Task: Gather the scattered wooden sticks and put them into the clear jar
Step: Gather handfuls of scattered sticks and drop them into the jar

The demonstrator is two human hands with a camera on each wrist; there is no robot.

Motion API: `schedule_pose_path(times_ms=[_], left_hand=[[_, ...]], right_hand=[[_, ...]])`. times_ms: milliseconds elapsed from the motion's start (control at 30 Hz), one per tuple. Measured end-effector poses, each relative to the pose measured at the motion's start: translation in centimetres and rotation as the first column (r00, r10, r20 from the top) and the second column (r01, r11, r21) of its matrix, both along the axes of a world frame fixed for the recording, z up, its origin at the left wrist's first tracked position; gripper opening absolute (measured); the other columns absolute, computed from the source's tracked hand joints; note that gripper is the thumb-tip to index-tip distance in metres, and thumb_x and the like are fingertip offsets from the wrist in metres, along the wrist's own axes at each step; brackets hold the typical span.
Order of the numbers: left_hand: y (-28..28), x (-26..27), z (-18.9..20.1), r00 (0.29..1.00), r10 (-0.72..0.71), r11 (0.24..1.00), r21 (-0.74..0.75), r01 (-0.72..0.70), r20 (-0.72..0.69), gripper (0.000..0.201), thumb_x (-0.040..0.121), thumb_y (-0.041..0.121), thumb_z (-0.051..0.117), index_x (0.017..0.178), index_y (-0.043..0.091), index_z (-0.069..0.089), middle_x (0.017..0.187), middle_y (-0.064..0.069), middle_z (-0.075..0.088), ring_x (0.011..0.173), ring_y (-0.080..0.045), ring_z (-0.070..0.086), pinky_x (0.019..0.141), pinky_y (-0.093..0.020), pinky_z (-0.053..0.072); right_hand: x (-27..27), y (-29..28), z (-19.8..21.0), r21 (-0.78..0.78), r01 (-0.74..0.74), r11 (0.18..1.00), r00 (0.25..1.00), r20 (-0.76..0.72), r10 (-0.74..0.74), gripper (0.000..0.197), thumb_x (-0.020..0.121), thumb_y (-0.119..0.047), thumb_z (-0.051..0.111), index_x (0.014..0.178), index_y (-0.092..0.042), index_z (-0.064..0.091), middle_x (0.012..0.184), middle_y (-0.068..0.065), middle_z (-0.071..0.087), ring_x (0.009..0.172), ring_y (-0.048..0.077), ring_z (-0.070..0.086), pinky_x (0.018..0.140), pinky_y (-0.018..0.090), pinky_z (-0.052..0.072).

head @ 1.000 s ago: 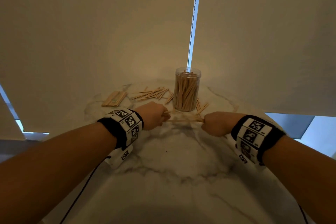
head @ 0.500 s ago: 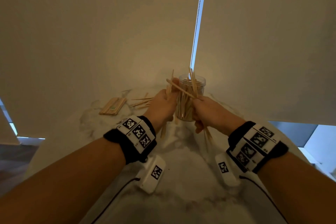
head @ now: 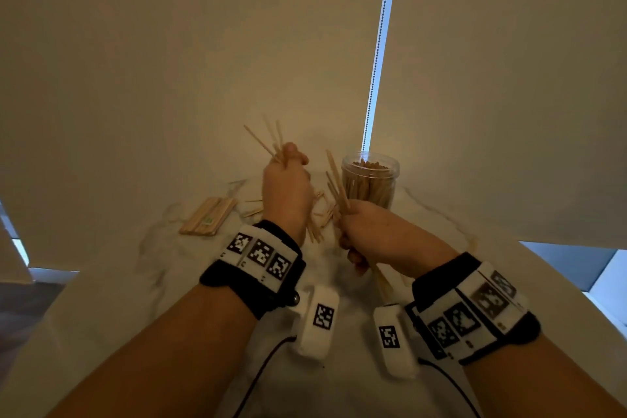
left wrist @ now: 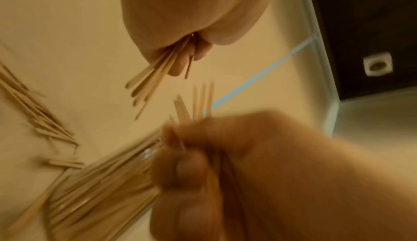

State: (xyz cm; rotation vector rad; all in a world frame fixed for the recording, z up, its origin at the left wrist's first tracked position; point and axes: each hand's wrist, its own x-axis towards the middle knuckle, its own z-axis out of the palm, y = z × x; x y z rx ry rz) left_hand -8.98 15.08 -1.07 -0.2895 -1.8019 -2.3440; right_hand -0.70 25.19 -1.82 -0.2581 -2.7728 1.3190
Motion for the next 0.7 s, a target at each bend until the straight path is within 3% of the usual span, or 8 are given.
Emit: schedule_pose_path(times_ms=[100, 167, 233, 367, 467, 533, 600, 700], left_hand=[[-1.0, -2.0, 0.5, 0.971, -0.101, 0.993, 0.075, 0.087, 0.219, 0.04, 0.107, 0.04, 0.036, 0.093, 0.01, 0.058, 0.06, 0.001, 0.044, 0.054, -0.012, 0.05, 0.058, -0.031, 0.051], [-0.8, -1.7, 0.0, 0.931, -0.242, 0.97, 0.083, 0.228, 0.274, 0.038, 0.106, 0.042, 0.039, 0.1, 0.008, 0.054, 0.056, 0.003, 0.038, 0.047, -0.01, 0.04, 0.045, -0.024, 0.043], [-0.2, -0.9, -0.7, 0.934, -0.271, 0.955, -0.057, 0.292, 0.235, 0.047, 0.1, 0.055, 0.045, 0.101, 0.009, 0.055, 0.055, 0.005, 0.035, 0.042, -0.008, 0.03, 0.04, -0.021, 0.028], [1.3, 1.0, -1.3, 0.897, -0.414, 0.874, -0.209, 0.439, 0.153, 0.067, 0.076, 0.083, 0.05, 0.083, 0.018, 0.063, 0.063, 0.004, 0.051, 0.045, -0.008, 0.04, 0.045, -0.02, 0.033], [1.9, 1.4, -2.0, 0.881, -0.451, 0.857, -0.204, 0.473, 0.146, 0.053, 0.081, 0.069, 0.063, 0.093, 0.017, 0.068, 0.077, 0.003, 0.072, 0.07, -0.016, 0.069, 0.06, -0.032, 0.056], [2.0, 1.0, -2.3, 0.913, -0.376, 0.894, -0.196, 0.402, 0.157, 0.037, 0.091, 0.05, 0.061, 0.097, 0.014, 0.068, 0.089, -0.006, 0.074, 0.085, -0.025, 0.072, 0.074, -0.042, 0.061], [1.8, 0.7, -2.4, 0.942, -0.294, 0.932, -0.169, 0.32, 0.162, 0.031, 0.098, 0.033, 0.051, 0.08, 0.01, 0.061, 0.067, -0.004, 0.065, 0.064, -0.022, 0.063, 0.057, -0.033, 0.053], [1.1, -0.1, -2.4, 0.974, -0.15, 0.978, -0.116, 0.171, 0.171, 0.034, 0.101, 0.026, 0.042, 0.071, 0.012, 0.05, 0.051, -0.003, 0.052, 0.046, -0.022, 0.049, 0.048, -0.031, 0.041]], right_hand=[[-0.1, 1.1, 1.1, -0.09, -0.003, 0.996, 0.994, -0.107, -0.007, 0.026, 0.094, -0.001, 0.038, 0.075, -0.013, 0.05, 0.06, 0.004, 0.049, 0.047, 0.014, 0.046, 0.044, 0.025, 0.038], [-0.1, 1.4, 1.7, -0.18, 0.051, 0.982, 0.98, -0.181, -0.084, 0.041, 0.097, -0.005, 0.04, 0.062, -0.024, 0.051, 0.052, -0.007, 0.045, 0.045, 0.006, 0.04, 0.046, 0.021, 0.033], [-0.1, 1.0, 1.9, -0.181, 0.092, 0.979, 0.97, -0.206, -0.129, 0.032, 0.101, -0.024, 0.044, 0.072, -0.024, 0.057, 0.05, -0.013, 0.047, 0.05, 0.006, 0.043, 0.052, 0.023, 0.034], [-0.4, -0.3, 1.9, -0.068, 0.059, 0.996, 0.983, -0.172, -0.07, 0.027, 0.091, -0.023, 0.044, 0.097, -0.009, 0.066, 0.085, 0.01, 0.072, 0.082, 0.025, 0.069, 0.08, 0.047, 0.058], [0.1, -1.2, 2.0, -0.059, 0.02, 0.998, 0.99, -0.135, -0.028, 0.027, 0.094, -0.005, 0.043, 0.112, 0.002, 0.061, 0.104, 0.023, 0.067, 0.092, 0.032, 0.065, 0.089, 0.048, 0.054], [0.3, -1.1, 1.9, -0.007, -0.003, 1.0, 0.993, -0.117, 0.002, 0.025, 0.094, -0.002, 0.045, 0.114, 0.003, 0.06, 0.107, 0.025, 0.065, 0.091, 0.039, 0.061, 0.085, 0.046, 0.052], [0.4, -1.0, 1.9, 0.006, -0.052, 0.999, 0.993, -0.11, 0.052, 0.026, 0.09, -0.001, 0.045, 0.106, -0.001, 0.065, 0.096, 0.019, 0.068, 0.083, 0.033, 0.063, 0.077, 0.044, 0.054], [0.4, -0.9, 1.8, -0.052, -0.119, 0.992, 0.989, -0.095, 0.114, 0.035, 0.094, -0.001, 0.04, 0.111, -0.013, 0.068, 0.088, 0.013, 0.066, 0.072, 0.017, 0.055, 0.069, 0.032, 0.047]])
